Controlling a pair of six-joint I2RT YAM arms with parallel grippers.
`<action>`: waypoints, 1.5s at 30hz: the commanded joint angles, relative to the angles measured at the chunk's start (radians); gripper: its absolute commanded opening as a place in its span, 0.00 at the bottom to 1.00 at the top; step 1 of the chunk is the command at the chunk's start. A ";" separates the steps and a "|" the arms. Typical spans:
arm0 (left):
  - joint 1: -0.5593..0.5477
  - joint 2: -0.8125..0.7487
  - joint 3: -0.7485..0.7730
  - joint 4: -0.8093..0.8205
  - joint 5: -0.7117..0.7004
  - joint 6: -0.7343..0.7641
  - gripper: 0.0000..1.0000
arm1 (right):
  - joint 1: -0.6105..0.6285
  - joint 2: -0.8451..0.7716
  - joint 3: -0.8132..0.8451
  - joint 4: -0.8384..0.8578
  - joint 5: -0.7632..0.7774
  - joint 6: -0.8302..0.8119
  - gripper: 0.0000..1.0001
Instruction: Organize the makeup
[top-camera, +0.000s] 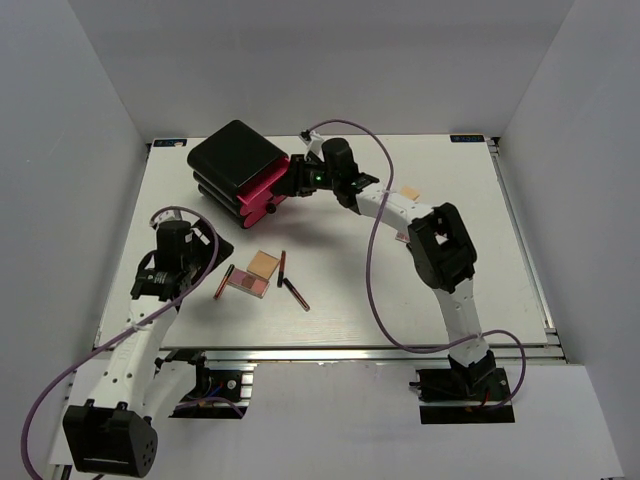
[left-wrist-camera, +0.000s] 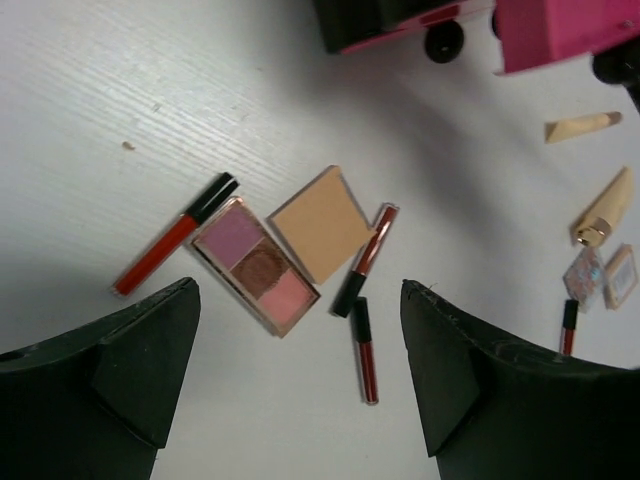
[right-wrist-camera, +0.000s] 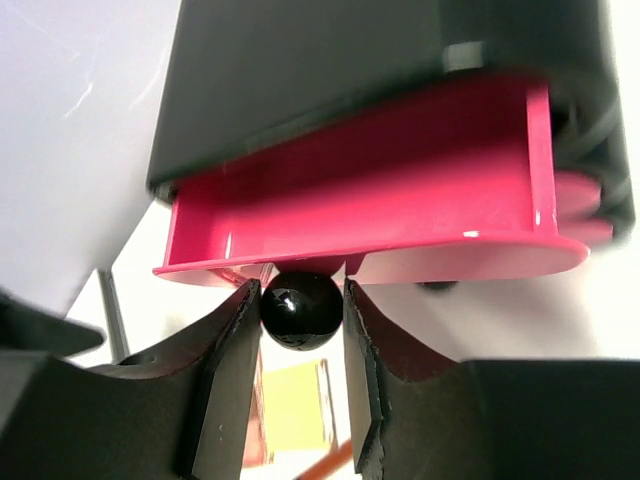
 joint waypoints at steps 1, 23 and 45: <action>0.001 -0.009 -0.017 -0.037 -0.077 -0.004 0.86 | -0.025 -0.107 -0.111 0.001 -0.001 -0.035 0.17; -0.001 0.394 0.058 -0.098 -0.123 0.164 0.60 | -0.050 -0.282 -0.346 -0.006 -0.097 -0.164 0.84; -0.059 0.696 0.116 -0.071 -0.206 0.239 0.37 | -0.172 -0.410 -0.469 0.004 -0.131 -0.106 0.85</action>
